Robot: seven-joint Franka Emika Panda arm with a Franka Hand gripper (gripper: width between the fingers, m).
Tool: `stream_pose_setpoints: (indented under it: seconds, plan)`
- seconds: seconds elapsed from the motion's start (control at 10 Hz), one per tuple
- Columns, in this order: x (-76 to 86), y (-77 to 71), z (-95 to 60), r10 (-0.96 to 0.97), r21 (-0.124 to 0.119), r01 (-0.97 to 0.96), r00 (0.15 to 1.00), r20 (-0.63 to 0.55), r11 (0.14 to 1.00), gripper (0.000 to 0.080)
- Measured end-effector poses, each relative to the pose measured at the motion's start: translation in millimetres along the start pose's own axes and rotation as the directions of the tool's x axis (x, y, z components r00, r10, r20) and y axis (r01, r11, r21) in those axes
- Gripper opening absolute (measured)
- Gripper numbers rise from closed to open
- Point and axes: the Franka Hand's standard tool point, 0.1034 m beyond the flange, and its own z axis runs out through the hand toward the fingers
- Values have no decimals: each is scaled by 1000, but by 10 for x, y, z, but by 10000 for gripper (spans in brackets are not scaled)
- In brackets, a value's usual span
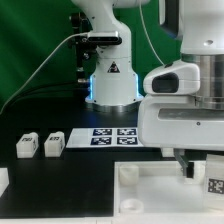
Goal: Assemble one leg
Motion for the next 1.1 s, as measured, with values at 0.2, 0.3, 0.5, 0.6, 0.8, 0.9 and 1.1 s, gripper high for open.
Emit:
stream_pose_setpoints:
  seconds: [0.2, 0.3, 0.5, 0.6, 0.8, 0.9, 1.1]
  plan:
    - [-5, -4, 5, 201, 0, -201, 980, 1, 980, 292]
    - [-4, -4, 4, 256, 0, -256, 967, 1, 967, 291]
    - [13, 8, 11, 540, 6, -541, 841, 17, 841, 291]
    - [16, 9, 17, 739, 11, -740, 673, 42, 673, 291]
    - [8, 36, 23, 941, 59, -944, 328, 80, 324, 291]
    - [-2, 63, 17, 974, 74, -979, 197, 110, 189, 291]
    - [0, 59, 15, 984, 67, -990, 132, 116, 125, 291]
